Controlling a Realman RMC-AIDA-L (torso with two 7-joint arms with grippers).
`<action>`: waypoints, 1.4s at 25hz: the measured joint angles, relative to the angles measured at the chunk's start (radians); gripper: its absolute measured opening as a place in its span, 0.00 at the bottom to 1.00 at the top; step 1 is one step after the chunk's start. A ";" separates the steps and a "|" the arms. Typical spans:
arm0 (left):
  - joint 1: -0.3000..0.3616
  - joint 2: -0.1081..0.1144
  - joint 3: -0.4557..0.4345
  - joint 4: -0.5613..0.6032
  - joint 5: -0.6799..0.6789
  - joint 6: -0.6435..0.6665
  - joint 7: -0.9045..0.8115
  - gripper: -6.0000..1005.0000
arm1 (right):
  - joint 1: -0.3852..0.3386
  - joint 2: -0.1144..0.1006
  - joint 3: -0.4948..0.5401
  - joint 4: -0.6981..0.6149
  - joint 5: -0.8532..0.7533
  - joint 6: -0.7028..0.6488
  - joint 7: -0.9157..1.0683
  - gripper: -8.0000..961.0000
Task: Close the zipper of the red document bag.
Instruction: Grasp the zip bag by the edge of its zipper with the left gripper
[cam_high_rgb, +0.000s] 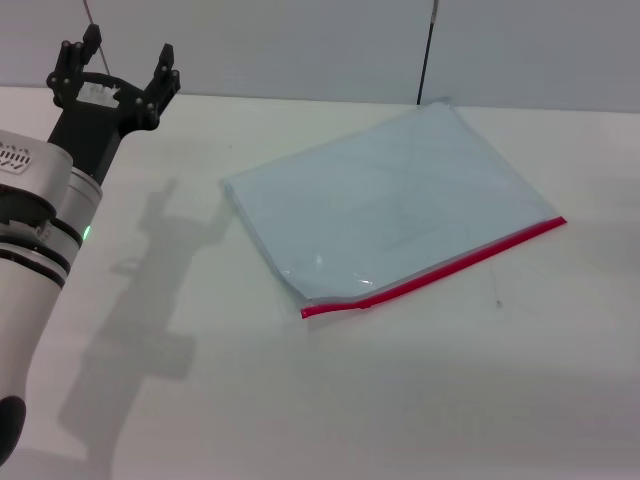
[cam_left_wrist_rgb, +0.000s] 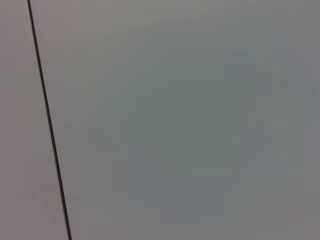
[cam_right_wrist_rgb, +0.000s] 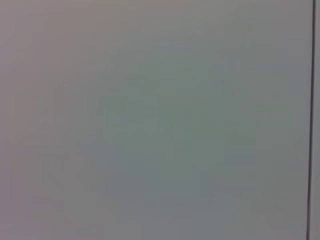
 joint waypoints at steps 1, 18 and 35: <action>0.000 0.000 0.000 0.000 0.000 0.000 0.000 0.84 | 0.000 0.000 0.000 0.000 0.000 0.000 0.000 0.69; -0.009 0.001 0.003 -0.008 0.000 -0.009 -0.047 0.83 | -0.001 0.000 0.000 0.000 0.000 0.003 0.001 0.69; -0.056 0.092 0.081 -0.396 0.210 -0.627 -0.122 0.76 | 0.000 -0.003 0.000 0.011 0.000 0.025 0.001 0.69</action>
